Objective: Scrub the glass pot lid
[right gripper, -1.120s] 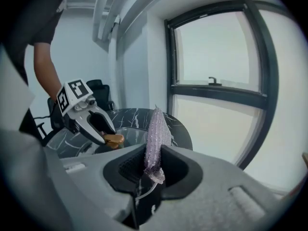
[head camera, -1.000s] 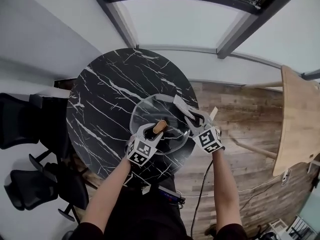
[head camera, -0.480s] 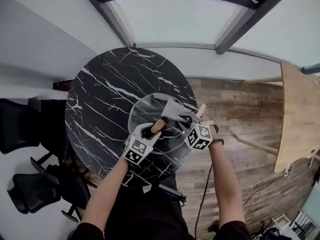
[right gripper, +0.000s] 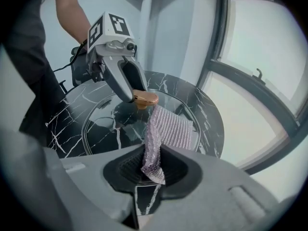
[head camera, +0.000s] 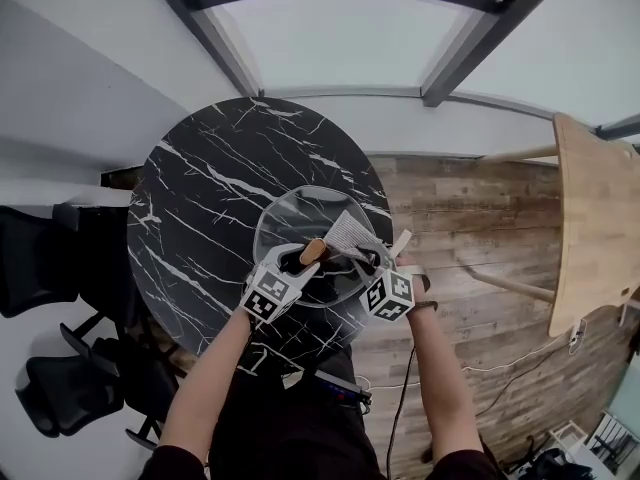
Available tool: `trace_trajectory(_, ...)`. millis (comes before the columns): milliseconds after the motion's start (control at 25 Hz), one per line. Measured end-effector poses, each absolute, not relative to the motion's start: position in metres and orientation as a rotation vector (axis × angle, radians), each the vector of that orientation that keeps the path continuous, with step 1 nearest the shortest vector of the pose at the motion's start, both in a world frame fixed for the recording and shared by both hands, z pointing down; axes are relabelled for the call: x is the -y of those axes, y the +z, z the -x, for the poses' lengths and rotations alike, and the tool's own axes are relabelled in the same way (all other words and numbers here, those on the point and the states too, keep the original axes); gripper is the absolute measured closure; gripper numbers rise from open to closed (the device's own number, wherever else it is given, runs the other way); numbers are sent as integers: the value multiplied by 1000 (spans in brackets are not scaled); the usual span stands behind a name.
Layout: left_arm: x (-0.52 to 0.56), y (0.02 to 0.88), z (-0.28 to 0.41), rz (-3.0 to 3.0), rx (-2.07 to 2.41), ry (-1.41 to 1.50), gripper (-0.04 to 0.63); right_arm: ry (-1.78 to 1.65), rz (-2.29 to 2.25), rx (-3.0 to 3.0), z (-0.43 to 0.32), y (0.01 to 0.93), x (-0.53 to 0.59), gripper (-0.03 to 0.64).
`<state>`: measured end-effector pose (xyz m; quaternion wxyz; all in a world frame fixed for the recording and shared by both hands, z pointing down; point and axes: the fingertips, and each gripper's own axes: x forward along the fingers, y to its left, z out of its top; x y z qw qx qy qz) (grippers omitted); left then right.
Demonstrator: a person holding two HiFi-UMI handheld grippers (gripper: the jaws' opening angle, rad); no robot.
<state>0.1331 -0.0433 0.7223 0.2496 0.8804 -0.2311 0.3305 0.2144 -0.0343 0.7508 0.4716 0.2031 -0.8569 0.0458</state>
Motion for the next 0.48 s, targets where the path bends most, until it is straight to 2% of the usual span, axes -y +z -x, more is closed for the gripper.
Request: trace_trajectory(480, 46, 721, -138, -2429, 588, 810, 414, 259, -743, 1979, -193, 754, -13, 541)
